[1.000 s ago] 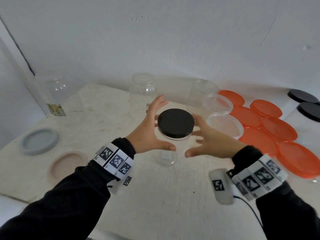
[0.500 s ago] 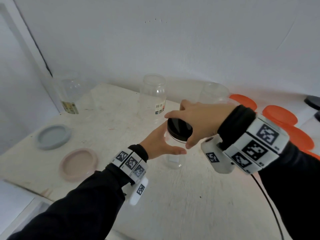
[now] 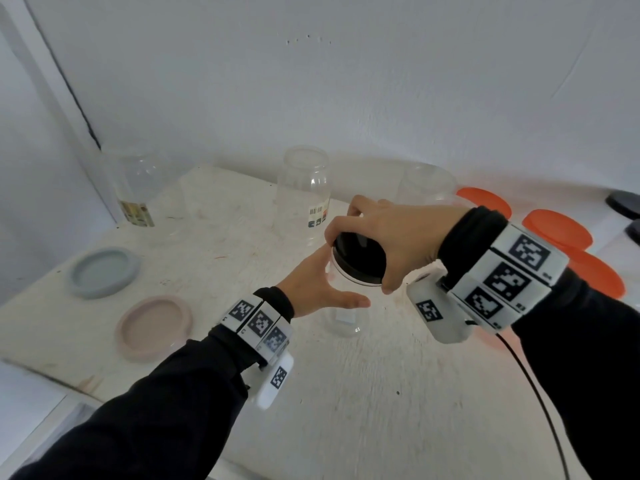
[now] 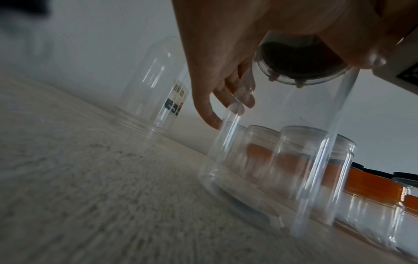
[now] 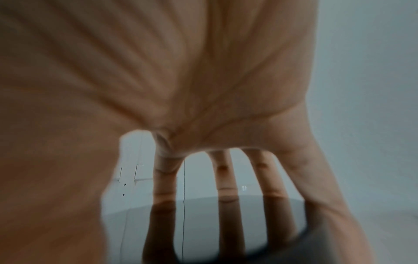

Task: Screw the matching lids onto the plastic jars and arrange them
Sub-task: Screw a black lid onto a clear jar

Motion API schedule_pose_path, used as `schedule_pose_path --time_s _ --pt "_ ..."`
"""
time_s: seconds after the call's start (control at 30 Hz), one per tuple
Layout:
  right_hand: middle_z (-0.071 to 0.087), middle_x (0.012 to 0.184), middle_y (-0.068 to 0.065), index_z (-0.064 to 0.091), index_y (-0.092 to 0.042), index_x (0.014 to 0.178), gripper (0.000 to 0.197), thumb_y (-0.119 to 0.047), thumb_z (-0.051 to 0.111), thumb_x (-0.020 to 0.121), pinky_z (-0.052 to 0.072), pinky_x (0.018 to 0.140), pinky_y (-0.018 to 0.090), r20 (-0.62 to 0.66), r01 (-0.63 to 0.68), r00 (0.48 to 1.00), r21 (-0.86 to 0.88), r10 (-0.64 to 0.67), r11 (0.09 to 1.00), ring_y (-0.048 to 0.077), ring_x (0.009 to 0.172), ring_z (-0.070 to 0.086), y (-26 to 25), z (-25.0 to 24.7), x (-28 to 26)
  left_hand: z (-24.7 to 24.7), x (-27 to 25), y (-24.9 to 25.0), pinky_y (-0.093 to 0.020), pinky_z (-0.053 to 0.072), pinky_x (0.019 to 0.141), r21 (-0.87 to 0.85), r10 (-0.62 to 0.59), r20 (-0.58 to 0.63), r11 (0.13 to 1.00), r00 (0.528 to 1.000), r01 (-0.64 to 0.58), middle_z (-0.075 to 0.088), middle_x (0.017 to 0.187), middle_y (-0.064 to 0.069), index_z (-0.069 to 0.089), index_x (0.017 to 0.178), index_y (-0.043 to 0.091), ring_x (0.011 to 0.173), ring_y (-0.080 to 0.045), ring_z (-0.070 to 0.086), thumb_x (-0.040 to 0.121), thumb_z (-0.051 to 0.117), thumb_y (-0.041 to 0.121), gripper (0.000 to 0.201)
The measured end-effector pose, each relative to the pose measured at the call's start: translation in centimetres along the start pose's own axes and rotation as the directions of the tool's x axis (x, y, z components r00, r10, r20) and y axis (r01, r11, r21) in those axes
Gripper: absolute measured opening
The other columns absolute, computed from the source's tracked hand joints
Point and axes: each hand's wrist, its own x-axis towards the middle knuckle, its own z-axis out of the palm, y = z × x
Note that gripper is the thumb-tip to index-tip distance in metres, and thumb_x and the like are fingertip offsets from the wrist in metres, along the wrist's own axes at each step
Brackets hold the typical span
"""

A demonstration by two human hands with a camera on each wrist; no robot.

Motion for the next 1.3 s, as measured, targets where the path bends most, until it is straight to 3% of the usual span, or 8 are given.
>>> schedule_pose_path --time_s 0.17,0.33,0.47,0.8,0.97,1.1,1.2,1.3 --pt "0.029 0.117 -0.007 0.031 -0.041 0.128 0.083 -0.024 0.081 0.064 0.045 0.078 0.030 0.015 0.028 0.999 -0.006 -0.028 1.000 0.018 0.101 0.040 0.2 -0.2 0.1 -0.1 0.0 -0.2 -0.018 0.033 0.096 0.004 0.004 -0.003 1.000 1.000 -0.004 0.047 0.120 0.012 0.034 0.133 0.021 0.115 -0.006 0.044 0.066 0.080 0.027 0.082" --pt "0.028 0.122 -0.010 0.033 -0.042 0.127 0.082 -0.014 0.078 0.064 0.048 0.087 0.040 0.050 0.075 0.996 0.015 -0.076 0.997 0.019 0.108 0.038 0.4 -0.2 -0.1 -0.1 0.2 -0.5 -0.019 0.035 0.097 0.006 0.008 0.002 1.000 1.000 -0.008 0.048 0.116 0.015 0.035 0.132 0.023 0.114 -0.006 0.045 0.065 0.080 0.029 0.082" --pt "0.029 0.120 -0.010 0.035 -0.043 0.126 0.082 -0.012 0.077 0.063 0.048 0.086 0.039 0.050 0.071 0.996 0.016 -0.072 0.997 0.019 0.108 0.037 0.4 -0.2 0.1 -0.1 0.3 -0.6 -0.009 0.035 0.090 0.010 0.013 0.002 1.000 1.000 -0.013 0.047 0.113 0.021 0.034 0.128 0.028 0.110 -0.002 0.046 0.065 0.081 0.027 0.078" --pt "0.047 0.099 -0.007 0.042 -0.033 0.120 0.070 -0.059 0.073 0.062 0.044 0.070 0.024 -0.129 -0.042 0.991 0.028 0.046 0.999 0.013 0.088 0.050 0.3 0.3 0.3 0.0 0.2 -0.3 0.001 0.036 0.081 -0.011 0.040 -0.033 0.999 0.999 -0.040 0.049 0.106 0.028 0.034 0.115 0.040 0.097 0.023 0.045 0.064 0.083 0.024 0.072" --pt "0.052 0.084 -0.008 0.049 -0.022 0.111 0.076 -0.079 0.056 0.062 0.043 0.065 0.024 -0.248 -0.155 0.956 0.024 0.156 0.988 0.013 0.079 0.054 -0.2 1.2 0.1 0.2 0.1 -0.3 -0.018 0.041 0.093 -0.058 0.016 -0.017 0.998 1.000 -0.017 0.053 0.119 0.020 0.037 0.124 0.039 0.113 0.004 0.049 0.056 0.082 0.041 0.082" --pt "0.032 0.136 -0.005 0.013 -0.042 0.143 0.093 -0.056 0.069 0.071 0.042 0.097 0.034 0.009 -0.060 0.998 0.039 0.059 0.997 0.018 0.117 0.042 0.3 0.3 -0.8 0.2 0.1 -0.3 -0.006 0.037 0.086 -0.025 0.042 -0.036 0.999 0.998 -0.043 0.050 0.112 0.025 0.036 0.121 0.037 0.105 0.014 0.045 0.064 0.084 0.026 0.076" --pt "0.028 0.131 -0.007 0.024 -0.046 0.137 0.084 -0.031 0.075 0.072 0.044 0.092 0.031 0.011 0.029 1.000 0.029 -0.029 0.999 0.018 0.113 0.042 0.2 0.2 -0.8 0.1 0.1 -0.4 0.000 0.035 0.083 0.012 0.045 -0.032 0.999 0.998 -0.045 0.047 0.110 0.026 0.036 0.123 0.031 0.103 0.013 0.044 0.065 0.082 0.026 0.075" --pt "0.038 0.112 -0.006 0.035 -0.043 0.130 0.073 -0.041 0.074 0.068 0.043 0.077 0.025 -0.108 -0.019 0.994 0.052 0.024 0.998 0.016 0.095 0.046 0.0 0.5 -0.6 0.1 0.1 -0.3 0.003 0.034 0.081 0.013 0.045 -0.038 0.999 0.998 -0.044 0.046 0.107 0.027 0.036 0.118 0.033 0.099 0.017 0.044 0.065 0.082 0.025 0.071"
